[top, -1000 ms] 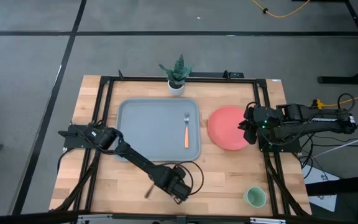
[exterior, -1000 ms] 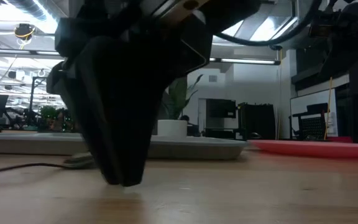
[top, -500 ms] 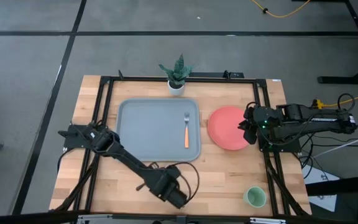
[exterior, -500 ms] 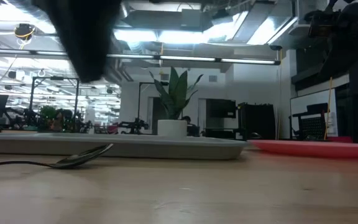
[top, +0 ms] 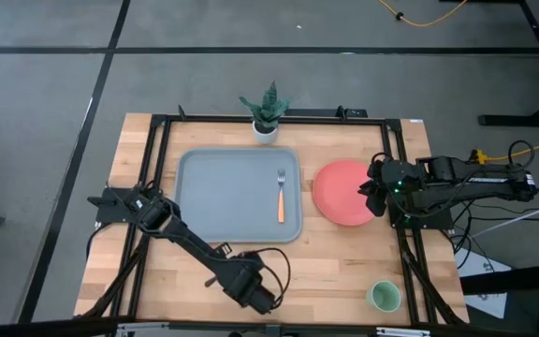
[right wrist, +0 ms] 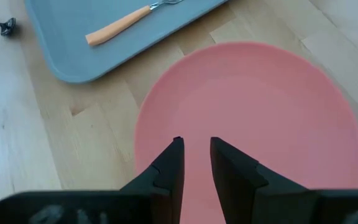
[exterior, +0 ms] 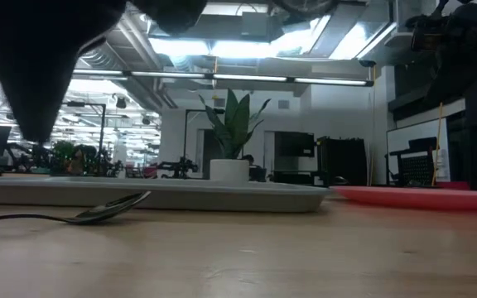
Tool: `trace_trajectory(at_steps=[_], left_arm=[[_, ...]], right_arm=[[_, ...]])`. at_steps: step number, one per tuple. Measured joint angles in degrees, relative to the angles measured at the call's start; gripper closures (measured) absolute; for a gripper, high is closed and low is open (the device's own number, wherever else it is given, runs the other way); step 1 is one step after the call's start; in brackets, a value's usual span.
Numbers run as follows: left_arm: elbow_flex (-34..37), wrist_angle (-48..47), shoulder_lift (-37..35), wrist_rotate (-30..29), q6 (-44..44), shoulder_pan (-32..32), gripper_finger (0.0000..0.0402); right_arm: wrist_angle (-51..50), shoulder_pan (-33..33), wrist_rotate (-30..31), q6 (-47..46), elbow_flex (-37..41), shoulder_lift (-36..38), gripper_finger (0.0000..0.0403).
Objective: Pick and place plate/cup/fork/spoon on tray
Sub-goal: Put the spoon on the blue tray
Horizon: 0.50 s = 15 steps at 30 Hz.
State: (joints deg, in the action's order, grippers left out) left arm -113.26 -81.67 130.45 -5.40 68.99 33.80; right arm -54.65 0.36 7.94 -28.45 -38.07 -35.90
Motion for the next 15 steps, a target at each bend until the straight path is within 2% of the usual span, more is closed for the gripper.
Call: trace_trajectory(at_steps=[3,8,10,13,15], left_arm=[[1.31,-0.74,0.00,1.62,-3.90,-0.09,0.0314],[1.36,-8.53,-0.02,3.14,-11.55,-1.71,0.0314],[2.26,-8.45,-0.76,3.58,-17.12,-2.27,0.0314],[4.95,-7.93,-5.29,2.98,-20.35,-2.54,0.0314],[9.61,-8.37,-10.54,0.76,-19.31,-2.05,0.0314]], right_arm=[[0.08,0.00,0.00,0.00,0.00,0.00,0.0320],[0.98,0.00,0.00,-0.08,0.00,0.00,0.0320],[0.99,0.00,0.00,-1.36,-0.01,0.00,0.0320],[1.03,0.00,0.00,-3.47,0.00,0.00,0.0320],[1.18,0.00,0.00,-4.49,0.00,-0.07,0.0320]])
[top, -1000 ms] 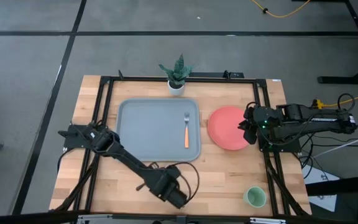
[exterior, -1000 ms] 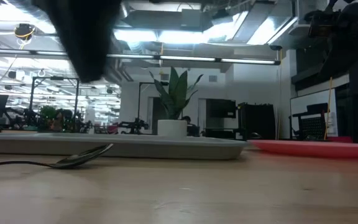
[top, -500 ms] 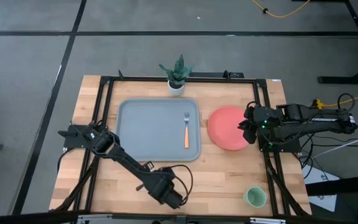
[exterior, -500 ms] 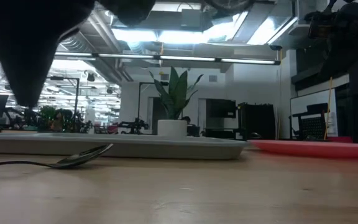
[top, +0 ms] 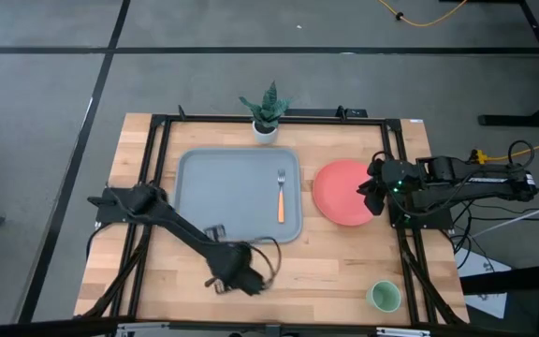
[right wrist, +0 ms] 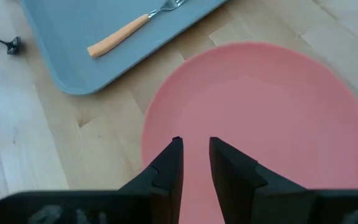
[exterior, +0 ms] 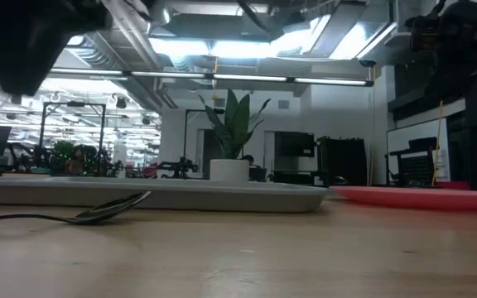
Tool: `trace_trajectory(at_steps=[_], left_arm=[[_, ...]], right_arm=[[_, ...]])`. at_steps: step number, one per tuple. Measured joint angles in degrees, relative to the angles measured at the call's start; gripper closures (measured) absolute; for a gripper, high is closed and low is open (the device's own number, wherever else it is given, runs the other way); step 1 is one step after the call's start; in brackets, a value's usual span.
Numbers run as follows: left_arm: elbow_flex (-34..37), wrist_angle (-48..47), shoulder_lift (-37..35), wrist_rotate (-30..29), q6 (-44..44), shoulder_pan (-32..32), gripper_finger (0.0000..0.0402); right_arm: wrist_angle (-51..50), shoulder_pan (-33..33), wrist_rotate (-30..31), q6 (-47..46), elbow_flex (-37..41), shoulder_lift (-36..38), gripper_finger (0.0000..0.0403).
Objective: Pick and place plate/cup/fork/spoon on tray
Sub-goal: Put the spoon on the blue tray
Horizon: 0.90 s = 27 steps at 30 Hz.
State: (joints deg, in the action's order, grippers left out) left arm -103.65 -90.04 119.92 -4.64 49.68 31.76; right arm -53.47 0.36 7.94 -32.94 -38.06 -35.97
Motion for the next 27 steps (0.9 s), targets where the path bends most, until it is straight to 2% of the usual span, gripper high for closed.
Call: trace_trajectory(at_steps=[5,7,9,13,17,21,27], left_arm=[[14.71,1.21,-17.34,-14.14,14.50,1.32,0.0314],[22.01,5.43,-24.03,-19.32,23.07,1.27,0.0314],[29.31,15.00,-29.11,-20.76,28.90,0.38,0.0314],[39.73,41.00,-32.80,-13.95,26.36,-0.95,0.0314],[40.91,54.34,-30.18,-7.90,24.95,-0.77,0.0315],[40.50,56.43,-25.21,-6.25,26.32,0.22,0.0315],[40.30,56.53,-17.78,2.20,28.19,0.47,0.0315]], right_arm=[[1.23,0.00,0.35,-0.23,0.00,-0.84,0.0320],[2.13,0.00,0.54,-0.25,0.00,-1.11,0.0320],[3.41,0.00,0.57,-0.24,0.00,-1.66,0.0320],[3.85,0.00,0.55,0.17,0.00,-2.59,0.0320],[3.99,0.00,0.55,0.32,0.00,-3.43,0.0320],[3.97,0.00,0.52,2.24,0.00,-3.91,0.0320],[4.02,0.00,0.52,3.49,0.00,-4.94,0.0320]])
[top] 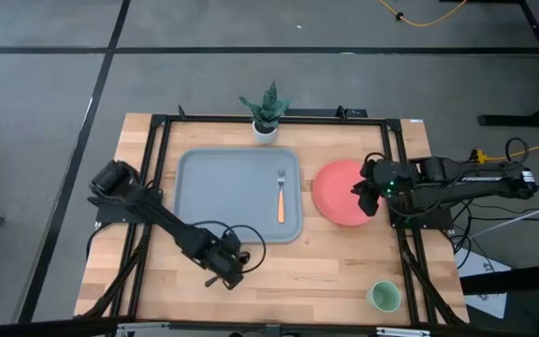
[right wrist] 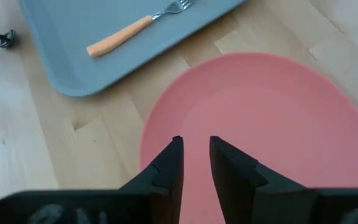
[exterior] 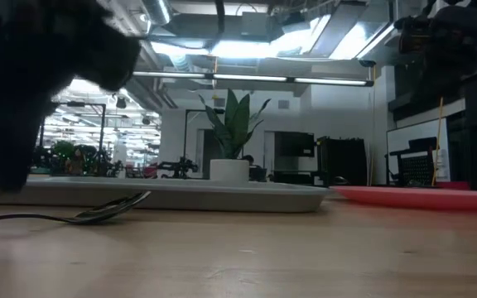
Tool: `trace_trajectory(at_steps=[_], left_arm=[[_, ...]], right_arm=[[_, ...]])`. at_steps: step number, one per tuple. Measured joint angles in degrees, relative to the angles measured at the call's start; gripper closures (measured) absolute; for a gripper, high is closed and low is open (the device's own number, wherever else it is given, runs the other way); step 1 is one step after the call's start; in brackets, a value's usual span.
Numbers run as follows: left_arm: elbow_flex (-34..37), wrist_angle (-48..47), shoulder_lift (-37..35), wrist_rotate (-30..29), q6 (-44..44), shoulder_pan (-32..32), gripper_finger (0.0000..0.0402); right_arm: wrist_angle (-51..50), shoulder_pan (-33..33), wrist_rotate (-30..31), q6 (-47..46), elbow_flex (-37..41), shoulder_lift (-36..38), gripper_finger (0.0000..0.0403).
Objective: Pick and place plate/cup/fork/spoon on tray
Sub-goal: Put the spoon on the blue tray
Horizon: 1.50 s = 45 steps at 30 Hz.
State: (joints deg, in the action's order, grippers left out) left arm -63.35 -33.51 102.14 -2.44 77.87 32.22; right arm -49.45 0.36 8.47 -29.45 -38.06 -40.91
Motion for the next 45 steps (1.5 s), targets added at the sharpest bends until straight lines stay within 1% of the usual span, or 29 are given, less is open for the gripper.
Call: trace_trajectory(at_steps=[3,6,12,20,25,28,32,33,36,39,42,45], left_arm=[[-0.04,0.40,2.11,2.84,-0.29,-0.02,0.0315],[-0.02,0.61,2.73,3.11,-0.79,0.01,0.0315],[-0.13,1.00,2.59,1.46,-3.85,-0.01,0.0315],[-0.35,0.89,4.79,-0.24,-8.68,0.01,0.0316],[-0.35,-1.39,5.51,-1.03,-8.18,0.03,0.0316],[-0.33,-2.34,5.56,-0.79,-7.53,0.03,0.0332],[-0.23,-2.23,5.59,-0.13,-7.55,0.01,0.0384],[-0.22,-2.01,5.59,0.00,-7.55,0.05,0.0391],[-0.82,-1.84,5.68,-0.04,-7.50,0.18,0.0394],[-2.91,-2.45,5.90,-0.51,-7.88,0.20,0.0398],[-6.37,-4.42,6.56,-2.31,-9.20,0.27,0.0399],[-10.83,-8.95,6.02,-3.27,-9.47,0.20,0.0399]], right_arm=[[0.01,0.00,0.00,0.06,0.00,-0.44,0.0320],[-0.04,0.00,0.02,0.05,0.00,-0.97,0.0320],[-0.11,0.00,0.75,-0.02,0.00,-1.55,0.0320],[-0.07,0.00,0.92,-0.22,0.00,-1.97,0.0320],[-0.08,0.00,0.95,-0.24,0.00,-2.01,0.0320],[-0.07,0.00,0.96,-0.19,0.00,-2.01,0.0320],[-0.07,0.00,0.97,-0.07,0.00,-2.01,0.0320],[-0.05,0.00,0.98,-0.07,0.00,-2.01,0.0320],[-0.05,0.00,1.01,0.02,0.00,-2.01,0.0320],[-0.07,0.00,1.01,0.14,0.00,-2.01,0.0320],[-0.07,0.00,1.03,0.15,0.00,-2.01,0.0320],[-0.07,0.00,1.11,0.26,0.00,-1.99,0.0320]])
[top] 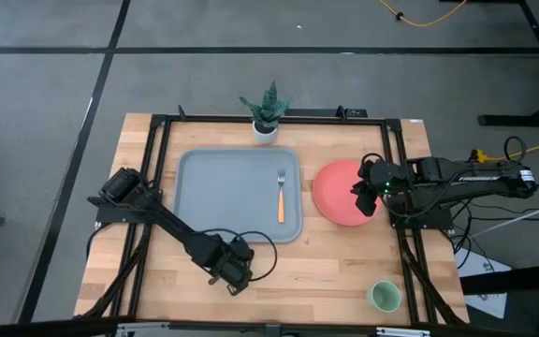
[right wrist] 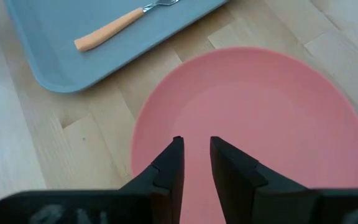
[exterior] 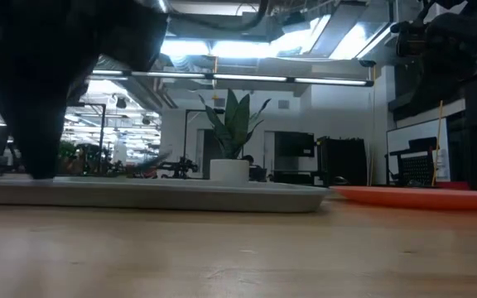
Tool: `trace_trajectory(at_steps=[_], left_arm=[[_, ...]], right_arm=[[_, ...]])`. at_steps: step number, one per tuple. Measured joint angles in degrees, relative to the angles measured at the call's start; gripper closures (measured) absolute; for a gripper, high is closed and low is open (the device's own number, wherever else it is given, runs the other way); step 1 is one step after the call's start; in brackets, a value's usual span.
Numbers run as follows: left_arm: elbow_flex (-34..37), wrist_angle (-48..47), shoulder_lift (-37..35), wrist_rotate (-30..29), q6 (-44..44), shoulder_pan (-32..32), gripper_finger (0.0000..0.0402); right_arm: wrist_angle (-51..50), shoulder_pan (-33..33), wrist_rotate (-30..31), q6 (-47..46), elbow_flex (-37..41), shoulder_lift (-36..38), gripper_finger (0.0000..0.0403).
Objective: Pick and place plate/cup/fork/spoon on tray
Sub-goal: Put the spoon on the blue tray
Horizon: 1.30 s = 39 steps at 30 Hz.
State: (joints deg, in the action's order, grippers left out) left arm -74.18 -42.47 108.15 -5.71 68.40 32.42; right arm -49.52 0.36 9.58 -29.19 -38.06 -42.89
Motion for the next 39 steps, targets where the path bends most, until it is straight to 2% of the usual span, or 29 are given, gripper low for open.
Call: trace_trajectory(at_steps=[6,10,13,21,25,30,35,39], left_arm=[[-6.33,-8.92,0.12,-3.23,-1.37,0.13,0.0401],[-9.09,-18.71,0.08,-4.06,-3.06,-1.83,0.0401],[-9.24,-24.14,-0.02,-3.52,-4.30,-5.39,0.0401],[-8.50,-36.55,-1.51,-3.77,-14.71,-18.43,0.0401],[-3.74,-35.30,-4.57,-3.85,-14.90,-26.35,0.0401],[7.69,-28.11,-10.25,-1.34,-12.56,-34.20,0.0401],[21.66,-16.93,-17.67,2.21,-4.67,-37.98,0.0401],[28.61,-12.01,-23.67,2.26,4.43,-38.48,0.0401]], right_arm=[[-0.01,0.00,0.03,1.16,0.00,-0.01,0.0320],[0.00,0.00,0.02,0.92,0.00,0.00,0.0320],[0.00,0.00,0.00,0.90,0.00,-0.01,0.0320],[-0.02,0.00,-0.04,0.67,0.00,0.00,0.0320],[-0.02,0.00,-0.17,-0.48,0.00,0.00,0.0320],[-0.60,0.00,-0.19,-0.26,0.00,-0.02,0.0320],[-1.93,0.02,-0.17,0.38,0.00,-0.01,0.0320],[-1.81,0.02,-0.17,1.22,0.00,0.01,0.0320]])
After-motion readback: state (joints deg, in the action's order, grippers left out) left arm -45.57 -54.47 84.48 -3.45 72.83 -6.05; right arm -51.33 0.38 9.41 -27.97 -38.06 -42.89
